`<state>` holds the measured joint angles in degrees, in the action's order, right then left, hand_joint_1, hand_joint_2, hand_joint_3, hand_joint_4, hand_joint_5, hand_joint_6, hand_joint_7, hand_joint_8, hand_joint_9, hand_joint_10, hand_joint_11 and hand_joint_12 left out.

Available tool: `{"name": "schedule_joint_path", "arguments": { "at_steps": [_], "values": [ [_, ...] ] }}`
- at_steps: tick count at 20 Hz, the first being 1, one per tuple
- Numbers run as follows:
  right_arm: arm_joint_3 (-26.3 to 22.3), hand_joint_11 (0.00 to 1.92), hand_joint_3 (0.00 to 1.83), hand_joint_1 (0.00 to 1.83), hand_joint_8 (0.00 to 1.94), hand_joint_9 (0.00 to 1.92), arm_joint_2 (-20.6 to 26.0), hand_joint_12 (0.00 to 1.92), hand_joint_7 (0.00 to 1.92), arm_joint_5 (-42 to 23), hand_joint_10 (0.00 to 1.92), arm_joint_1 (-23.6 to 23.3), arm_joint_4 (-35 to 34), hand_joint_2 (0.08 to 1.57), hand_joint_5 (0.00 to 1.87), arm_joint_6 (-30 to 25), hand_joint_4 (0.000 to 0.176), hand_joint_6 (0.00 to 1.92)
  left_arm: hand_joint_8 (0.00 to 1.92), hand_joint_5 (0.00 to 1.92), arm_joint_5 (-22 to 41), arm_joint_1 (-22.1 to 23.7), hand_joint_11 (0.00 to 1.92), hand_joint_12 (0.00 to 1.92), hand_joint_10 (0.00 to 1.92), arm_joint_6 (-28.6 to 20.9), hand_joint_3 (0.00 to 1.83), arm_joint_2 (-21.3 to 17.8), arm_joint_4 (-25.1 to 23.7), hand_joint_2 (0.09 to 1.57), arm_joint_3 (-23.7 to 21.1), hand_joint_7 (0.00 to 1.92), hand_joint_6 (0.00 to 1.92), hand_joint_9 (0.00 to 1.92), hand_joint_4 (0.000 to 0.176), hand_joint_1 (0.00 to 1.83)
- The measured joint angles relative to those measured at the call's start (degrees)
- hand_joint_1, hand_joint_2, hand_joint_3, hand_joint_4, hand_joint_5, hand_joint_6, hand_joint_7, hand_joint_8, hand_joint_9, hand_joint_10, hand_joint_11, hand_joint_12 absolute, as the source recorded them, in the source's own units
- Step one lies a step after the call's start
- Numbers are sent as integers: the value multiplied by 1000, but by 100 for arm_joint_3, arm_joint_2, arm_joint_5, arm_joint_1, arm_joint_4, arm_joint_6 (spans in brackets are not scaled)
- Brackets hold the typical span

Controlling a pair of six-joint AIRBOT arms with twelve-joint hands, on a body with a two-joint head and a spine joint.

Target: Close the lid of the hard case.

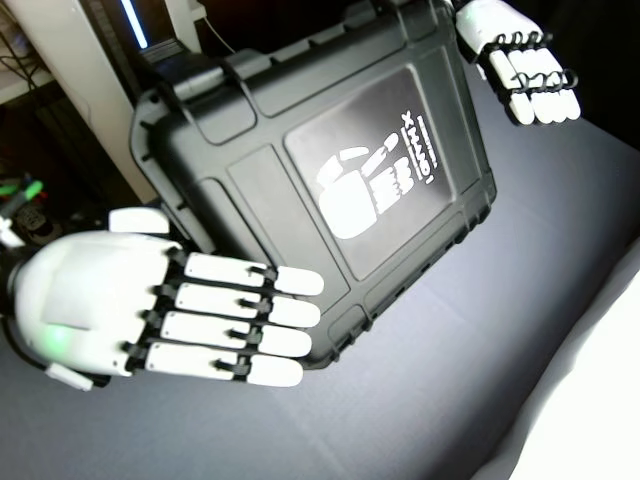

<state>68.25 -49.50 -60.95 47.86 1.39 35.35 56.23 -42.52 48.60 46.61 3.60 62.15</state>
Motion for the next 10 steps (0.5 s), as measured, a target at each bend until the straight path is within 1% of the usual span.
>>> {"name": "schedule_joint_path", "arguments": {
  "at_steps": [1,2,3,4,5,6,7,10],
  "values": [
    [-46,19,12,162,0,0,13,8,0,-7,0,37,-11,1289,0,-15,24,0,0,15,33,-85,10,16,0,2,22,-72,4,1309,-57,11,0,19,0,53],
    [-61,3,9,151,0,0,26,1,0,-55,0,101,-9,1290,0,-24,31,0,4,24,63,-149,19,16,7,-2,22,-120,4,1359,-105,16,3,38,0,106],
    [-109,0,12,138,0,0,70,0,0,-114,0,175,-7,1309,0,-31,23,0,8,45,136,-273,45,28,11,0,16,-195,0,1377,-190,38,8,61,0,150],
    [-118,0,8,125,0,0,83,0,0,-136,0,236,2,1306,0,-31,30,0,10,58,212,-400,63,37,11,-9,10,-264,-4,1385,-267,59,7,78,0,175],
    [-175,0,1,200,0,0,94,0,0,-170,0,330,-35,1305,0,-31,22,0,5,68,284,-533,56,39,4,-9,0,-339,-4,1347,-352,71,4,80,0,76],
    [-192,0,1,200,0,0,101,0,0,-186,0,413,-24,1305,0,-48,22,0,5,68,334,-608,56,39,4,-2,0,-374,-2,1347,-396,71,4,80,0,76],
    [-223,0,6,243,0,0,107,0,0,-197,0,511,-33,1326,0,-79,0,0,0,56,380,-737,19,25,3,-2,1,-428,2,1357,-455,63,0,81,0,54],
    [-273,0,0,235,0,0,118,0,0,-245,0,728,-81,1311,0,-153,0,0,0,40,533,-1088,0,3,0,7,0,-516,92,1332,-616,53,0,58,0,13]
  ]
}}
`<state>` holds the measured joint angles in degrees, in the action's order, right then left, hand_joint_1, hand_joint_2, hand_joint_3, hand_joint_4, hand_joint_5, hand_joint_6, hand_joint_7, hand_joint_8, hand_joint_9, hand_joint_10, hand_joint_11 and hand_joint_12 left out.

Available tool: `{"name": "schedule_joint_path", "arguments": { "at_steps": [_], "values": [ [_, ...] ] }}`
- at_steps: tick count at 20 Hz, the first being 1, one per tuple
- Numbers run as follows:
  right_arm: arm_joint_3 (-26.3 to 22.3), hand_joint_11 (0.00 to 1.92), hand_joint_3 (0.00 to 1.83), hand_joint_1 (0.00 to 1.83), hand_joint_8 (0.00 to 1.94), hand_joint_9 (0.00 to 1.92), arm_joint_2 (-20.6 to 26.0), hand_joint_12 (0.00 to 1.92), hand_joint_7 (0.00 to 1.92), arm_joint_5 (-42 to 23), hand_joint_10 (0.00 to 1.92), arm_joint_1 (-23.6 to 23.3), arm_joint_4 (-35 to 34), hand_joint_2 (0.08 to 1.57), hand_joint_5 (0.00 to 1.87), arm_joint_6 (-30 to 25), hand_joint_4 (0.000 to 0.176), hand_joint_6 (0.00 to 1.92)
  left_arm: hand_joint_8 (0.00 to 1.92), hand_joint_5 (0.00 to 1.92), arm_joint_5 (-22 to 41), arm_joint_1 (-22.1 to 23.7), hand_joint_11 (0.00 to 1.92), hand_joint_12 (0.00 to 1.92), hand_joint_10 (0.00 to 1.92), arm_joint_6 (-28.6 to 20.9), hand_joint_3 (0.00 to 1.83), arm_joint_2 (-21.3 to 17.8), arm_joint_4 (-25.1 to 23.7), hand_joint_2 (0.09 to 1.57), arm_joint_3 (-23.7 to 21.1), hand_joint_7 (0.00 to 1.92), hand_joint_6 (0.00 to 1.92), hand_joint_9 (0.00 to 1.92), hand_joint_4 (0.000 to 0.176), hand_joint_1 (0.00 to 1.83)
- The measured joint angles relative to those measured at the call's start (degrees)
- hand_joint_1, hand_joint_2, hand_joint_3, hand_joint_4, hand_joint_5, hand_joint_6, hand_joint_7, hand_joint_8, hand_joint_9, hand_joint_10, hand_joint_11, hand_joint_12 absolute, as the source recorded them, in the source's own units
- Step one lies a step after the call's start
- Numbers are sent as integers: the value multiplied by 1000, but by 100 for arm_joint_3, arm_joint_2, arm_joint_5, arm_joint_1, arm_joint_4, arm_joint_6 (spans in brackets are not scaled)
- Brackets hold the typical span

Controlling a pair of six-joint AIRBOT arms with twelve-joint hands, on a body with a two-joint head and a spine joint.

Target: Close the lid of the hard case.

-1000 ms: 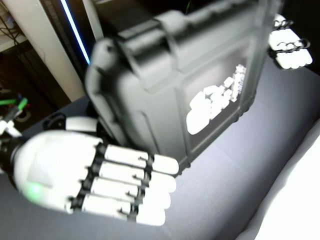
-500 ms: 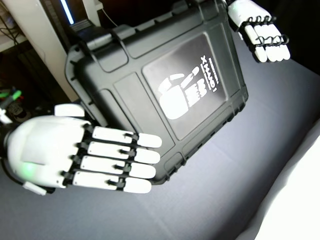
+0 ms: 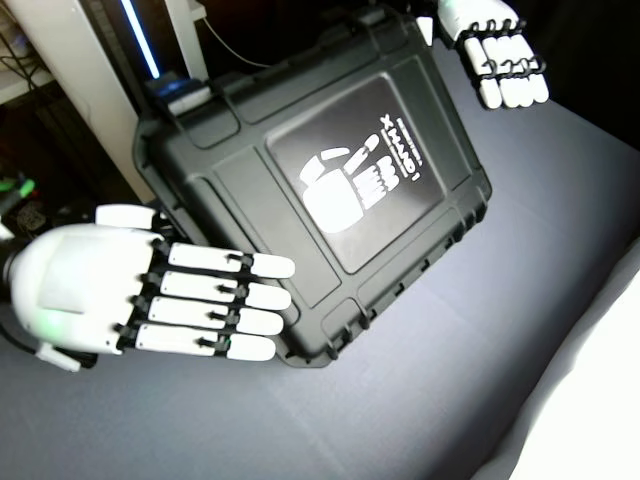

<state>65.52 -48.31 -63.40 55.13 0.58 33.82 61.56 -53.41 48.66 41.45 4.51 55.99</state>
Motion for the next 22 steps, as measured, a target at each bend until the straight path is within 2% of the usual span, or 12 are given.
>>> {"name": "schedule_joint_path", "arguments": {
  "at_steps": [3,4,6,8,11,16,19,21,22],
  "values": [
    [-87,0,0,237,0,0,22,0,0,-57,0,181,-92,1302,0,-13,0,0,0,25,424,-531,3,1,0,-11,0,-79,278,1299,-136,29,0,48,0,0],
    [-98,0,0,237,0,0,26,0,0,-79,0,208,-107,1302,0,-17,0,0,0,25,459,-586,3,1,0,-15,0,-90,313,1299,-142,29,0,48,0,0],
    [-188,0,0,181,0,0,74,0,0,-157,0,400,-205,1273,0,-15,0,0,0,24,675,-887,4,2,0,-85,0,-105,603,1292,-166,24,1,47,0,0],
    [-238,0,0,203,0,0,118,0,0,-269,0,678,-302,1270,0,15,0,0,0,17,883,-1104,0,0,0,-142,0,-188,826,1295,-269,16,0,35,0,0],
    [-319,0,0,190,0,0,184,0,0,-507,0,1091,-824,1264,0,-15,0,0,2,20,1298,-1419,38,17,0,-155,0,-240,951,1291,-376,19,1,24,0,0],
    [-376,0,1,163,0,0,284,0,0,-874,0,1154,-918,1270,0,-24,0,0,5,33,1720,-1980,26,14,8,-166,0,-302,1292,1292,-511,30,6,35,0,0],
    [-369,0,0,218,0,0,282,0,0,-1014,0,1154,-953,1270,0,-24,0,0,5,36,2046,-1943,16,11,7,-243,0,-149,1550,1290,-354,38,3,44,0,0],
    [-321,27,0,223,0,0,271,12,0,-1150,0,1154,-984,1275,0,-11,0,0,10,53,2081,-1746,23,15,2,-267,0,61,1624,1289,-245,60,8,40,0,0],
    [-310,40,2,270,3,7,223,18,9,-1292,2,1154,-1054,1284,6,-11,0,2,1,28,2074,-1626,4,2,0,-271,0,157,1615,1281,-210,11,1,7,0,0]
  ]
}}
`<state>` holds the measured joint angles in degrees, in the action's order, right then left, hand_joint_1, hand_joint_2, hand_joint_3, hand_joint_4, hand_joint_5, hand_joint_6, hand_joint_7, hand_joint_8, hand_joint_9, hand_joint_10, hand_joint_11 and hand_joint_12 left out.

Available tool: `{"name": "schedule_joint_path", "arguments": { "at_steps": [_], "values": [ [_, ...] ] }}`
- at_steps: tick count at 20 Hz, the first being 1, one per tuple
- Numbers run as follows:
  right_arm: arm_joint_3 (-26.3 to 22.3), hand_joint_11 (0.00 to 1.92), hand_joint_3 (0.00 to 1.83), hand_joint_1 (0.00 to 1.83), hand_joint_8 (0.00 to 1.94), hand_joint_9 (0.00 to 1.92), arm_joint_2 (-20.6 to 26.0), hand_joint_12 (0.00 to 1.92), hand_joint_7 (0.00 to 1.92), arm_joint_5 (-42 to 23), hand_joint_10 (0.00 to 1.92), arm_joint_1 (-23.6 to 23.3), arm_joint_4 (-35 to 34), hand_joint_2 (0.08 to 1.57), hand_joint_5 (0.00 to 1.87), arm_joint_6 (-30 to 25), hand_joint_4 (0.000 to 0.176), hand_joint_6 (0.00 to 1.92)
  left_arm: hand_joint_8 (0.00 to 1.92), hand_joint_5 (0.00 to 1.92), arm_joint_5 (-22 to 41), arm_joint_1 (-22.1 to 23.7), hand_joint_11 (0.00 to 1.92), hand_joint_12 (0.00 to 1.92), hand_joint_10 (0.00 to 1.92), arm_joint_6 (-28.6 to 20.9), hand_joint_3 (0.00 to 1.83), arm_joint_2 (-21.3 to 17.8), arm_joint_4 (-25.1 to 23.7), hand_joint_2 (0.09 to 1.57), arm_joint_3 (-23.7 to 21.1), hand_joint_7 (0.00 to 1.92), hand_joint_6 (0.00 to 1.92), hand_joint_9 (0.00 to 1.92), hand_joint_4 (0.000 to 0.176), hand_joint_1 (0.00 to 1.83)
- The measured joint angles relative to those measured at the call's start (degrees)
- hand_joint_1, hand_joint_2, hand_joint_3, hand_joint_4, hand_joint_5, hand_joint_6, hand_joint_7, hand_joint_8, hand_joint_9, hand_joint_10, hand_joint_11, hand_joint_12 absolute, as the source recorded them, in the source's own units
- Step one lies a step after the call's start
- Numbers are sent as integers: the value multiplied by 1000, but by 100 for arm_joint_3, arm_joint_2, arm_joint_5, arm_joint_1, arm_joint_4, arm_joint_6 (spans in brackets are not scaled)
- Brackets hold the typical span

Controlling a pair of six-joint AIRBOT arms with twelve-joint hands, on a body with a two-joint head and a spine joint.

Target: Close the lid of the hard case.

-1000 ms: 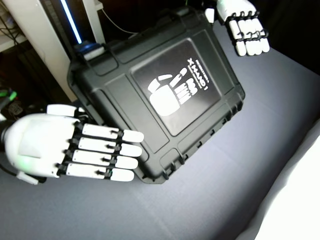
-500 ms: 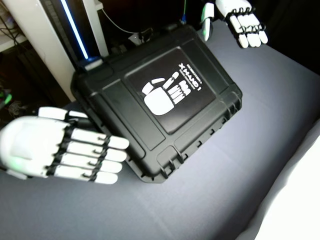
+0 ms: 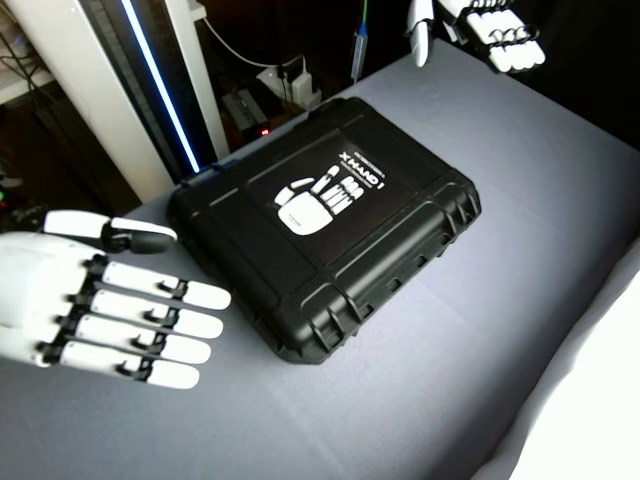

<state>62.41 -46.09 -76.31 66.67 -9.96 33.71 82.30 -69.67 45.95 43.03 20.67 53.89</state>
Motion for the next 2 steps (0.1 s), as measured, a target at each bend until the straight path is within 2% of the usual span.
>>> {"name": "schedule_joint_path", "arguments": {
  "at_steps": [2],
  "values": [
    [-28,34,0,430,10,16,-26,15,34,-234,5,0,46,1288,35,0,0,11,0,5,-4,334,0,0,0,-66,3,164,-131,1301,96,0,0,0,0,22]
  ]
}}
